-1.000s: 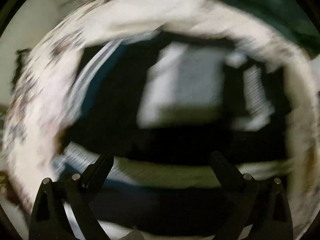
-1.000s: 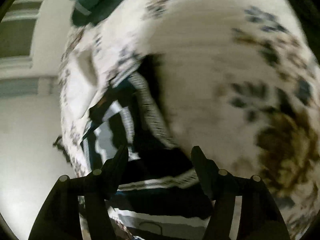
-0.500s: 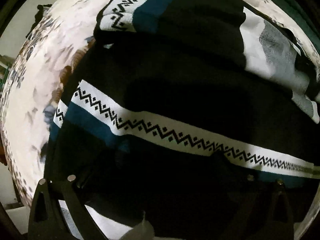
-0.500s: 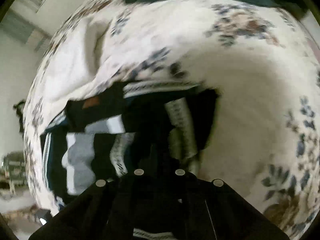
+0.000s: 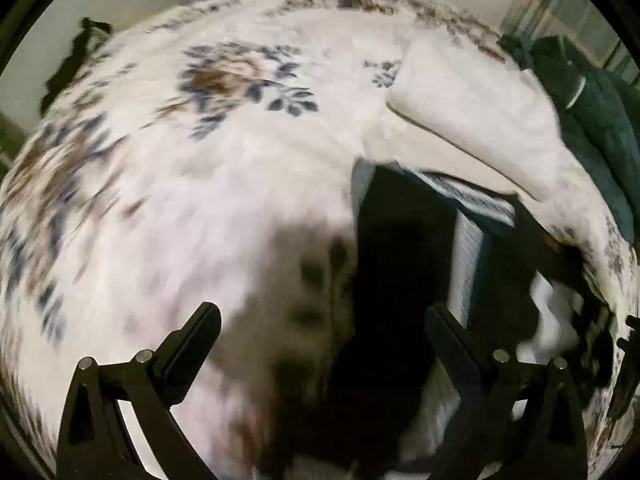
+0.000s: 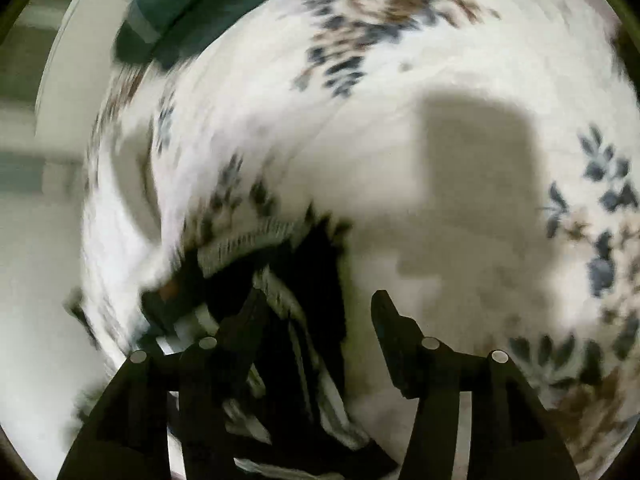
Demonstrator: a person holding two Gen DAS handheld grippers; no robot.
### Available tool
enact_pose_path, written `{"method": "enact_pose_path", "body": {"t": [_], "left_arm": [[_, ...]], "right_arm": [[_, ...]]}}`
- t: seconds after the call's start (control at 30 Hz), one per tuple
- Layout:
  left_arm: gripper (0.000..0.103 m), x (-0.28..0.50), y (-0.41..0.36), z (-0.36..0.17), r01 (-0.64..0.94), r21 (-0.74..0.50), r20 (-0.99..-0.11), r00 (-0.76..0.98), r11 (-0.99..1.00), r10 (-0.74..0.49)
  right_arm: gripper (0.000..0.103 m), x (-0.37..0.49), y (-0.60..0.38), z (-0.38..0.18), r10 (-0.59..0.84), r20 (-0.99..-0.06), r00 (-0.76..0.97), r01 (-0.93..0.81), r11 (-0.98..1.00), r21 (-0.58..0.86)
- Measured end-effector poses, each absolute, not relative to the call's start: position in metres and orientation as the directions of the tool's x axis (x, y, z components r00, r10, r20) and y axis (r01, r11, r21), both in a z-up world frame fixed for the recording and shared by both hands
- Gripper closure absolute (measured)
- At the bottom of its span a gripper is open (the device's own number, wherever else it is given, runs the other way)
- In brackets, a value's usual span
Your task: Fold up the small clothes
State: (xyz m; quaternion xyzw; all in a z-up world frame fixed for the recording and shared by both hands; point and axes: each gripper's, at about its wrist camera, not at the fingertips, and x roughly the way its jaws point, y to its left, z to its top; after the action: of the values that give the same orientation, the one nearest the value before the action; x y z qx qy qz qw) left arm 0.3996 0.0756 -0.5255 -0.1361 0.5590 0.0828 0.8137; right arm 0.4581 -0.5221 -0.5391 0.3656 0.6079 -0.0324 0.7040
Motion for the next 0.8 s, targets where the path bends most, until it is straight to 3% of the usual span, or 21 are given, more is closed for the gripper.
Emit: {"method": "enact_pose_path", "body": {"t": [0.13, 0.2, 0.23, 0.27, 0.33, 0.47, 0.63, 0.7, 0.73, 0.77, 0.8], "left_arm": [[0.011, 0.448, 0.075, -0.563, -0.207, -0.239, -0.940, 0.293, 0.949, -0.173], [0.048, 0.454, 0.065, -0.563, -0.136, -0.230, -0.929, 0.324, 0.963, -0.176], [0.085, 0.455, 0.060, -0.559, -0.098, -0.248, -0.921, 0.333, 0.964, -0.203], [0.094, 0.455, 0.055, -0.555, -0.080, -0.257, -0.916, 0.336, 0.963, -0.217], [0.096, 0.456, 0.050, -0.542, -0.059, -0.219, -0.910, 0.372, 0.974, -0.182], [0.096, 0.475, 0.048, -0.543, -0.002, -0.222, -0.909, 0.363, 0.975, -0.206], [0.091, 0.484, 0.044, -0.557, 0.027, -0.202, -0.923, 0.329, 0.979, -0.200], [0.090, 0.481, 0.051, -0.546, -0.009, -0.221, -0.922, 0.327, 0.975, -0.207], [0.085, 0.478, 0.052, -0.541, -0.021, -0.209, -0.926, 0.324, 0.978, -0.191], [0.074, 0.472, 0.054, -0.531, -0.029, -0.171, -0.929, 0.339, 0.985, -0.151], [0.067, 0.467, 0.056, -0.519, -0.034, -0.135, -0.924, 0.366, 0.990, -0.114]], "right_arm": [[0.046, 0.486, -0.528, -0.578, 0.526, -0.820, 0.226, 0.538, 0.635, 0.555], [0.046, 0.498, -0.515, -0.602, 0.594, -0.787, 0.165, 0.543, 0.612, 0.576], [0.056, 0.502, -0.507, -0.610, 0.624, -0.767, 0.150, 0.526, 0.607, 0.596], [0.095, 0.506, -0.498, -0.609, 0.607, -0.782, 0.144, 0.494, 0.640, 0.588], [0.094, 0.516, -0.478, -0.591, 0.465, -0.874, 0.143, 0.400, 0.780, 0.481], [0.095, 0.530, -0.502, -0.568, 0.316, -0.920, 0.232, 0.458, 0.799, 0.390], [0.092, 0.535, -0.494, -0.586, 0.313, -0.937, 0.156, 0.464, 0.814, 0.350], [0.067, 0.528, -0.497, -0.581, 0.341, -0.930, 0.136, 0.485, 0.796, 0.362], [0.050, 0.519, -0.500, -0.572, 0.347, -0.926, 0.148, 0.498, 0.783, 0.373], [0.043, 0.508, -0.504, -0.562, 0.351, -0.921, 0.167, 0.502, 0.774, 0.386], [0.043, 0.496, -0.505, -0.551, 0.346, -0.922, 0.174, 0.504, 0.773, 0.385]]}}
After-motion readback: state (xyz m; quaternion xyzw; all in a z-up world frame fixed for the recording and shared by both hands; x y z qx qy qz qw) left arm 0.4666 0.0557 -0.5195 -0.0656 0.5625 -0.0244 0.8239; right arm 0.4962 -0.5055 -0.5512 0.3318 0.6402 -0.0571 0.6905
